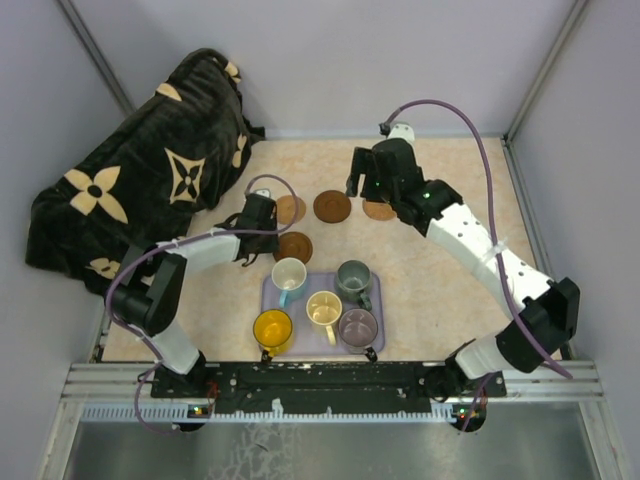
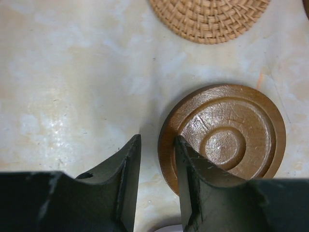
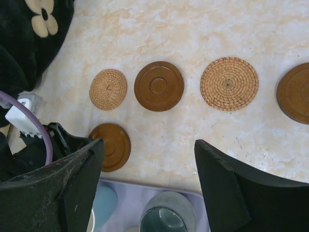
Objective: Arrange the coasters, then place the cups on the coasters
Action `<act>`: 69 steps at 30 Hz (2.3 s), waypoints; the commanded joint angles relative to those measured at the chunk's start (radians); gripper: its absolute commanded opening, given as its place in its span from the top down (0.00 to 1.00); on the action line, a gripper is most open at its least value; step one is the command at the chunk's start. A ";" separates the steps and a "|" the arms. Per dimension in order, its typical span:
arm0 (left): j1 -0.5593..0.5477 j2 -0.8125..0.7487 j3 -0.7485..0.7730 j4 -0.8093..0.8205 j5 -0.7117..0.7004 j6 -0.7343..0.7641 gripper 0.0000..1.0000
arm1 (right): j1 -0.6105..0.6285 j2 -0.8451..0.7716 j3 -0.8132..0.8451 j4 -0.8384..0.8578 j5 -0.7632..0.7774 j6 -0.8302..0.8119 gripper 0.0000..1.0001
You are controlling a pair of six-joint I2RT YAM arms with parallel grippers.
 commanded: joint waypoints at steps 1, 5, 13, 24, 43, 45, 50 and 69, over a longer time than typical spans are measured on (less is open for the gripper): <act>0.004 0.011 -0.009 -0.197 -0.147 -0.048 0.61 | -0.003 -0.055 -0.011 0.029 0.033 0.006 0.24; 0.019 -0.004 -0.007 -0.236 -0.179 -0.082 0.62 | -0.005 -0.068 -0.014 0.024 0.040 0.006 0.24; 0.122 -0.012 -0.028 -0.293 -0.203 -0.108 0.69 | -0.006 -0.104 -0.024 0.016 0.063 0.012 0.20; 0.293 0.015 0.024 -0.270 -0.160 -0.092 0.70 | -0.008 -0.096 -0.036 0.004 0.063 0.007 0.18; 0.328 -0.100 0.143 -0.151 -0.034 -0.055 0.56 | -0.017 -0.126 -0.104 0.009 0.038 -0.018 0.19; 0.325 -0.169 0.103 -0.151 0.003 -0.052 0.56 | -0.017 -0.137 -0.115 0.014 0.032 -0.009 0.19; 0.282 -0.336 -0.068 -0.147 0.047 -0.011 0.50 | -0.017 -0.166 -0.133 0.014 0.022 0.002 0.20; 0.113 -0.296 -0.205 -0.142 -0.036 -0.061 0.36 | -0.019 -0.237 -0.171 -0.042 0.152 0.006 0.05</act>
